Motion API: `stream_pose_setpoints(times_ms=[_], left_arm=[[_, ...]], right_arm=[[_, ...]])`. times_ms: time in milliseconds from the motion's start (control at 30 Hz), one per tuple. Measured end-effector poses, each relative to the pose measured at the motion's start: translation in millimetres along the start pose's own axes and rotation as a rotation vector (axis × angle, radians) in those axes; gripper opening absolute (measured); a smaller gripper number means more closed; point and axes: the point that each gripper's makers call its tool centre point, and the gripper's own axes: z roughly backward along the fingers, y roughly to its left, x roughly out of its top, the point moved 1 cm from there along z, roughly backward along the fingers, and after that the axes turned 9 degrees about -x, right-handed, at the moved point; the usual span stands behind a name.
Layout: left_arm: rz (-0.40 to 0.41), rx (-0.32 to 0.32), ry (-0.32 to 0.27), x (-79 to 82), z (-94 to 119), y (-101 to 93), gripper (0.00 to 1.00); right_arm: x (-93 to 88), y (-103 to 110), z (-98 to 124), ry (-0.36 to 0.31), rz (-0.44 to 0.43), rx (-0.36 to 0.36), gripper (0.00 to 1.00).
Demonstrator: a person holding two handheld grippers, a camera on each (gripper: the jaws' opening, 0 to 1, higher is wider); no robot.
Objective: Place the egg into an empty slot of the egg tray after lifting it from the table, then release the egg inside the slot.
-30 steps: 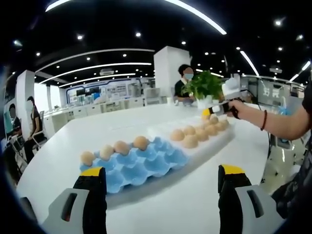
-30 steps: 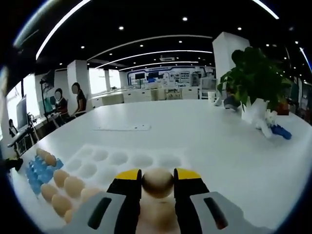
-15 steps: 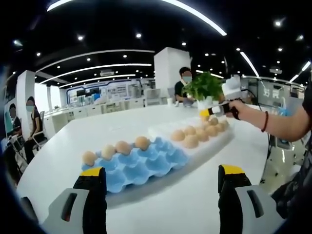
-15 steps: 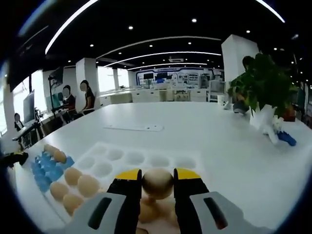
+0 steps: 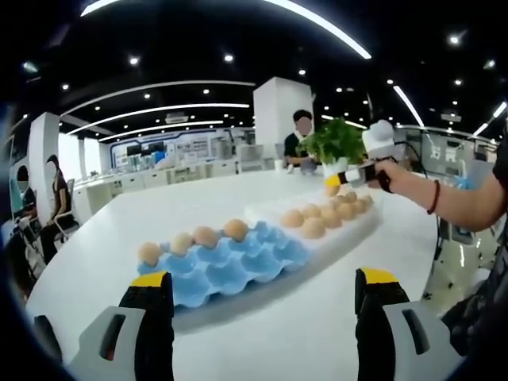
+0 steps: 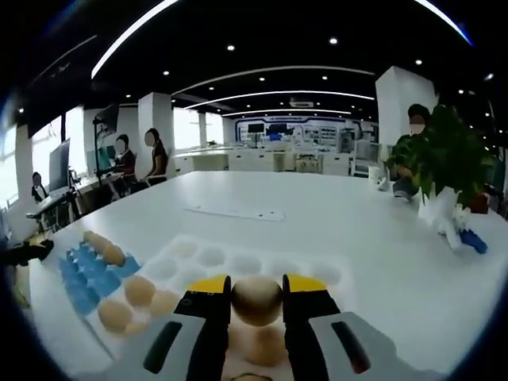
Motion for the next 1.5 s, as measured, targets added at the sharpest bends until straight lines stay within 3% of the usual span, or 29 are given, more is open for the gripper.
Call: stream_pose_setpoints(times_ms=[300, 333, 633, 1067, 1500], left_arm=[[0.002, 0.003, 0.000, -1.8, 2, 1.4, 0.96], [0.002, 0.006, 0.004, -2.5, 3, 2.2, 0.96], [0.007, 0.008, 0.004, -3.5, 2, 2.4, 0.96], [0.010, 0.015, 0.004, -4.1, 4, 3.8, 0.96], [0.002, 0.004, 0.006, -2.3, 0, 3.1, 0.95]], right_arm=[[-14.6, 8, -16, 0.040, 0.034, 0.015, 0.26], [-10.6, 6, -19, 0.012, 0.035, 0.010, 0.26], [-14.8, 12, -13, 0.027, 0.062, 0.016, 0.27], [-14.0, 7, -33, 0.053, 0.069, 0.016, 0.29], [-14.3, 6, -38, 0.051, 0.045, 0.012, 0.28]])
